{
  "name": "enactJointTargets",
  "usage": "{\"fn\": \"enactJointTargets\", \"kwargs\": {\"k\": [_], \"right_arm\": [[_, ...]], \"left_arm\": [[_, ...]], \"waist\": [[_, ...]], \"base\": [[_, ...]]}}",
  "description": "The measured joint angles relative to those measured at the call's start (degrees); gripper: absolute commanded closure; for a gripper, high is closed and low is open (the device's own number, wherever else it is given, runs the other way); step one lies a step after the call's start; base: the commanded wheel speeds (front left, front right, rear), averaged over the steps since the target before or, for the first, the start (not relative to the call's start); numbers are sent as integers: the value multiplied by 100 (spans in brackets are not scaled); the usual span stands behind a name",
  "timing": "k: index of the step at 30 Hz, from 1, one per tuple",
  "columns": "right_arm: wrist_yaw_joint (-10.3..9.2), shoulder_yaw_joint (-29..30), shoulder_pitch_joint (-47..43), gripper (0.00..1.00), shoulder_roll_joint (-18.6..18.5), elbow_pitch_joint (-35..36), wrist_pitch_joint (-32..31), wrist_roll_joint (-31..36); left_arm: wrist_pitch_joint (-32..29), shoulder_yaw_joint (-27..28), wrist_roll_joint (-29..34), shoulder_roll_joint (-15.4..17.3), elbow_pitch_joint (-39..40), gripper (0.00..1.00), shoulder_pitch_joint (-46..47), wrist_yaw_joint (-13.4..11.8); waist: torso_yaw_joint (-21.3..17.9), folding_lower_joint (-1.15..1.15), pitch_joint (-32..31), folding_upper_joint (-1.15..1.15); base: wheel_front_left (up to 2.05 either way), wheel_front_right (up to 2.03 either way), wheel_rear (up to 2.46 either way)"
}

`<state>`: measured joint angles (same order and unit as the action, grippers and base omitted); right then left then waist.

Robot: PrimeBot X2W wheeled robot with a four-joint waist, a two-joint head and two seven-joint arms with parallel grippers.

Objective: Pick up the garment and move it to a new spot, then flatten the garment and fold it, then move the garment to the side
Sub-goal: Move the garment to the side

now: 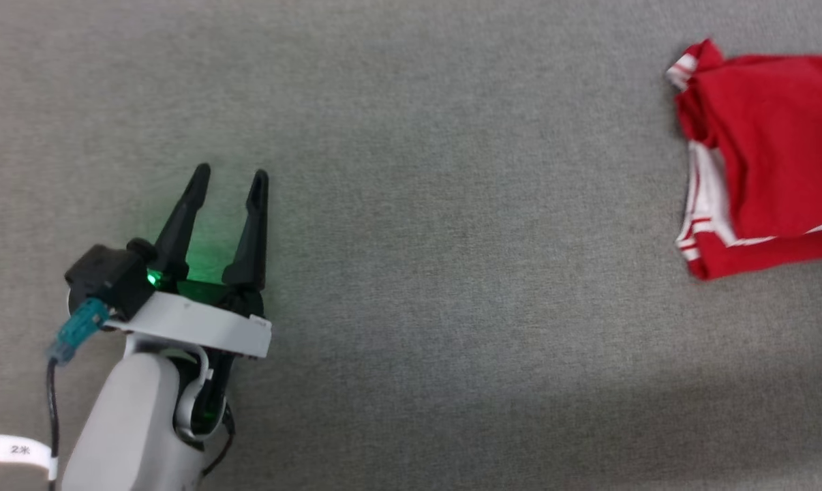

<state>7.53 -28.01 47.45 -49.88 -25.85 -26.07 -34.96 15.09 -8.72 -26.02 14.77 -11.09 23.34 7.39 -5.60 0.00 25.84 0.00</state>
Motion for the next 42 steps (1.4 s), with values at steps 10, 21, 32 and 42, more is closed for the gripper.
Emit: {"fn": "enactJointTargets", "kwargs": {"k": [10, 21, 32, 42], "right_arm": [[0, -443, 569, 100, -432, -493, 623, 457], [0, -757, 1089, 100, -533, -1326, 1115, 1013], [0, -817, 1329, 34, -146, -2019, 1436, 980], [0, -947, 1434, 0, 103, -2361, 1663, 880]], "left_arm": [[4, -178, 49, 26, 0, 0, 327, 0], [7, -263, 51, 35, 62, 0, 462, 0], [7, -269, 58, 8, 18, 0, 487, 1], [4, -240, 36, 7, -124, 0, 349, 15]], "waist": [[-207, 0, 437, 0], [-155, 0, 626, 0], [-92, 0, 616, 0], [-89, 0, 299, 0]], "base": [[0, 0, 0], [0, 0, 0], [0, 0, 0], [0, 0, 0]]}}
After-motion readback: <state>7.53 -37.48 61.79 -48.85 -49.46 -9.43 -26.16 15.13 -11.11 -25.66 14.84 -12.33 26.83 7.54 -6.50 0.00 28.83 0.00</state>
